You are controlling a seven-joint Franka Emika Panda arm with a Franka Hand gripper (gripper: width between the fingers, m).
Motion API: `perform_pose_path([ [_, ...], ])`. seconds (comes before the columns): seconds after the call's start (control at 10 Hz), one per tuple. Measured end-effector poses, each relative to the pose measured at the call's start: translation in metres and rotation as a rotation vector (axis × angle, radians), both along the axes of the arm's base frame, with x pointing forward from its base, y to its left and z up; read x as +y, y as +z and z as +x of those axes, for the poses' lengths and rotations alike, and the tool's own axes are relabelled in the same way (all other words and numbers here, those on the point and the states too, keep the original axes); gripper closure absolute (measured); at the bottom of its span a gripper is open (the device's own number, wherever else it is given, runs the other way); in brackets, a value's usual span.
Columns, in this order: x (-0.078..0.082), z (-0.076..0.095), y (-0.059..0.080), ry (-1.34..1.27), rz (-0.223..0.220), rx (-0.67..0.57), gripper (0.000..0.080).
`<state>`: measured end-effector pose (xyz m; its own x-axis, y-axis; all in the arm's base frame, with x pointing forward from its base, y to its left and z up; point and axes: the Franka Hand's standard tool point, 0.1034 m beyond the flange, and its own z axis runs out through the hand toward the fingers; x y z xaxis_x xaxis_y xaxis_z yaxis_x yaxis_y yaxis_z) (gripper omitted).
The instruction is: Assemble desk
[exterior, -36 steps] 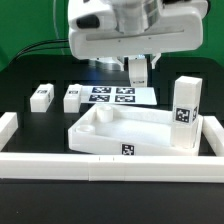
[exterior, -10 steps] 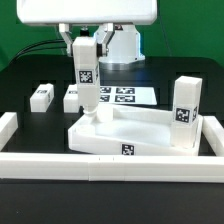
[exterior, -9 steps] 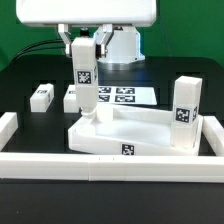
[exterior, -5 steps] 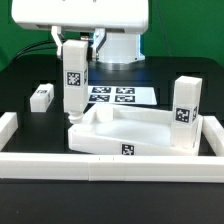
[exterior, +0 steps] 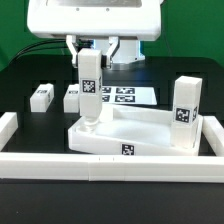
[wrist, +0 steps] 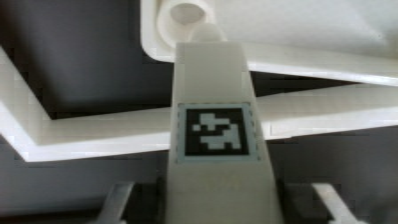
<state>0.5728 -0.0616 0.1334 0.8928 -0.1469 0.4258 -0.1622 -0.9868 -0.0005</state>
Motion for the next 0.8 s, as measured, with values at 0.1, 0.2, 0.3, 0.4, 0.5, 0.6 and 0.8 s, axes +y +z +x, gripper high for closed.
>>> perform_pose_path([
  [0.1, 0.0, 0.0, 0.0, 0.0, 0.0, 0.001, 0.0512],
  [0.2, -0.002, -0.002, -0.001, -0.007, 0.002, 0.002, 0.0512],
  [0.3, -0.01, -0.012, -0.006, -0.051, 0.014, 0.008, 0.0512],
  [0.4, -0.012, -0.017, -0.006, -0.073, 0.021, 0.006, 0.0512],
  [0.5, -0.014, -0.02, -0.006, -0.078, 0.022, 0.007, 0.0512],
  [0.6, -0.017, -0.021, -0.006, -0.082, 0.021, 0.008, 0.0512],
  [0.8, -0.014, -0.019, -0.006, -0.076, 0.021, 0.006, 0.0512],
])
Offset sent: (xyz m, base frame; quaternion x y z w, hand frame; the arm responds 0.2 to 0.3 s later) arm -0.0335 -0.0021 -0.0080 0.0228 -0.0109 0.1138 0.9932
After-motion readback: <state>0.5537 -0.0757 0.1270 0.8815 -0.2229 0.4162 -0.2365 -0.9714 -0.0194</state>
